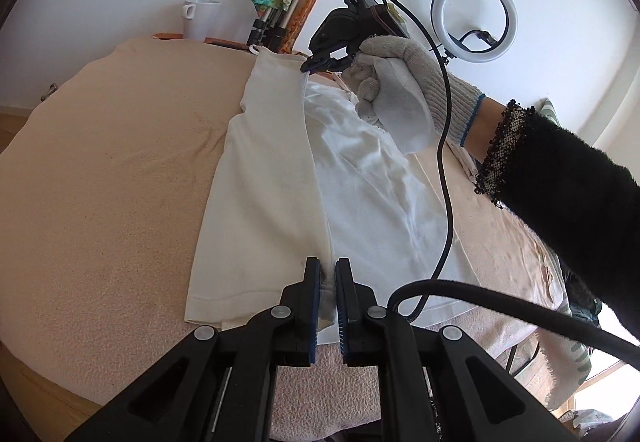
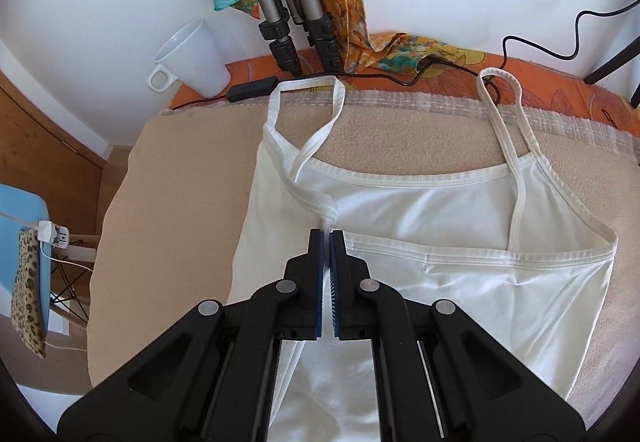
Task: Fold small clothes
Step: 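Fold the gripped side edge over toward the camisole's middle and open both grippers, then move both tools across to the camisole's other side edge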
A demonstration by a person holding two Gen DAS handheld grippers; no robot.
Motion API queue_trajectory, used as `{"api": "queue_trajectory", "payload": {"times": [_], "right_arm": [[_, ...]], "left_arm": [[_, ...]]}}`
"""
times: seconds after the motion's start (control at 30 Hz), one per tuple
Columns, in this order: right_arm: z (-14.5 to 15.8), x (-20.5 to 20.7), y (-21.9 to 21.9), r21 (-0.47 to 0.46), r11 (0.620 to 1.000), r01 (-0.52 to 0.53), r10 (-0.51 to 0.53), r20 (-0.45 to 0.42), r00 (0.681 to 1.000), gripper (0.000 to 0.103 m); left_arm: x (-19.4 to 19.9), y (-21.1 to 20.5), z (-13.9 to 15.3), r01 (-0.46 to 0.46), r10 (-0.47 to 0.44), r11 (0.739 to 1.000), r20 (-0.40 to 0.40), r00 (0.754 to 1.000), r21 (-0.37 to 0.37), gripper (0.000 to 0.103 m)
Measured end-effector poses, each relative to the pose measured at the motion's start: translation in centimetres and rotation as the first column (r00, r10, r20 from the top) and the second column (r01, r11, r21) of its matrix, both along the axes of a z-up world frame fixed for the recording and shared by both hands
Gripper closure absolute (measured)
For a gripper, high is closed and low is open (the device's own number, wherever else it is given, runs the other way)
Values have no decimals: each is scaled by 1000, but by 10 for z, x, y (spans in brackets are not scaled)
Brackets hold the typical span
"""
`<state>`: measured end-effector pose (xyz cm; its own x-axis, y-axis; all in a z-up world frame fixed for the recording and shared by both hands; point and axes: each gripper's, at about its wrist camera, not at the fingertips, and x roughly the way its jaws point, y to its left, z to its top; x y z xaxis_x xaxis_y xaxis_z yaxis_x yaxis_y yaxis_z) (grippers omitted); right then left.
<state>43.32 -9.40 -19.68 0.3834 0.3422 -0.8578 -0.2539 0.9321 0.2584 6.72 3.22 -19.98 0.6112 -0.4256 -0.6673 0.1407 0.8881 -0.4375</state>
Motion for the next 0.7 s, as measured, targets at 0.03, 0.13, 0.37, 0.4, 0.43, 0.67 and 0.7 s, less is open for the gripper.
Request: {"api": "queue_trajectory", "payload": {"times": [0.03,0.13,0.37,0.4,0.43,0.67,0.7], "right_arm": [[-2,1,-3,-3,1000,3,-3,2,1000,99],[-5,6,-4,-16,1000,8,-7,10,1000,99],[-15,13,10,-71,997,-17,18,21,1000,99],[-17,13,11,-76,997,-18,20,19,1000,99],[-18,13,11,-79,997,-20,21,16,1000,99],[-11,10,1,-72,997,-17,19,32,999,62],[-7,9,-3,-64,998,-5,8,44,999,55]], "left_arm": [[2,-4,-2,6,-6,1000,-3,1000,6,98],[8,-19,-7,30,-30,999,-10,1000,31,98],[9,-31,-12,48,-46,996,-29,999,76,83],[9,-32,-12,51,-48,996,-31,998,77,80],[8,-31,-11,48,-45,996,-29,999,82,77],[-3,-24,-3,29,-28,993,-11,1000,116,74],[-5,-23,-1,25,-25,992,-7,1000,122,74]]}}
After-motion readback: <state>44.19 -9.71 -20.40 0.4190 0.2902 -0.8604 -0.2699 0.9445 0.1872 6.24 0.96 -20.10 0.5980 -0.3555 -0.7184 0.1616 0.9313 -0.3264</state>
